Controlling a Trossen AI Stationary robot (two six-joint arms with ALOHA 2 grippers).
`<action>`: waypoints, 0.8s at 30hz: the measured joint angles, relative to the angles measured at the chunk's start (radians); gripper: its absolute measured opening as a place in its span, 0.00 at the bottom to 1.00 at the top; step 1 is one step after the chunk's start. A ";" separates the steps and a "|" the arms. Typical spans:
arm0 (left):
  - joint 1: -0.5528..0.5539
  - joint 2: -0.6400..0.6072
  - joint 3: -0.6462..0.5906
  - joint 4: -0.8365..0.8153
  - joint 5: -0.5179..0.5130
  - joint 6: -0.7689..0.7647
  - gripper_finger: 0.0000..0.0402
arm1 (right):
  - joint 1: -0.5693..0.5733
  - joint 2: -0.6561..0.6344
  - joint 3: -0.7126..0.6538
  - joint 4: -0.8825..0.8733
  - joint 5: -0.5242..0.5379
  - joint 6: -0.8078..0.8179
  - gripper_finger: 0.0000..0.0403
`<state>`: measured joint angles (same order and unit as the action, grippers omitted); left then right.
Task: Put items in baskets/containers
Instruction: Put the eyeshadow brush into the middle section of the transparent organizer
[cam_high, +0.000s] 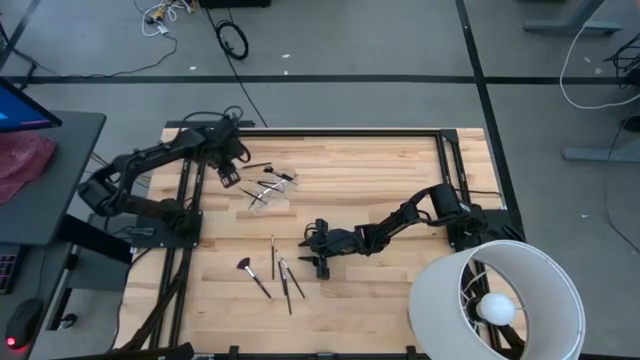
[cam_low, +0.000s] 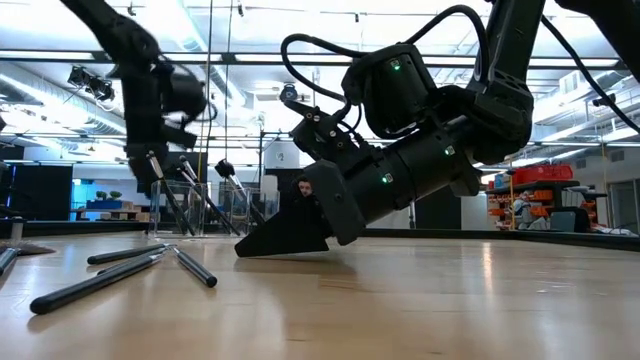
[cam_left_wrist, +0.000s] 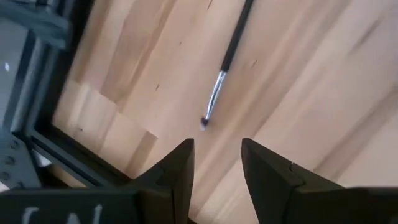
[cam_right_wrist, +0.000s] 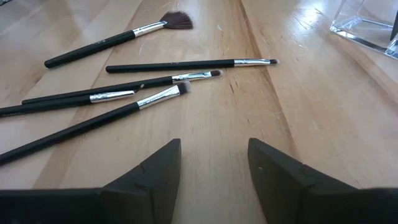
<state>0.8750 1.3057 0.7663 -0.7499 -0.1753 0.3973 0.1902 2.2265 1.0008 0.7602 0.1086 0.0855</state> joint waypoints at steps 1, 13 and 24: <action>0.006 0.009 -0.016 0.020 -0.001 0.001 0.34 | 0.000 0.000 0.000 0.000 0.000 0.000 0.47; 0.034 0.114 -0.010 0.124 0.100 0.034 0.34 | -0.003 0.000 0.000 0.006 0.002 -0.016 0.47; 0.041 0.233 0.014 0.226 0.068 0.059 0.34 | -0.003 0.000 0.000 0.005 0.003 0.001 0.47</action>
<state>0.9160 1.5388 0.7806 -0.5240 -0.1078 0.4568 0.1872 2.2265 1.0008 0.7650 0.1118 0.0866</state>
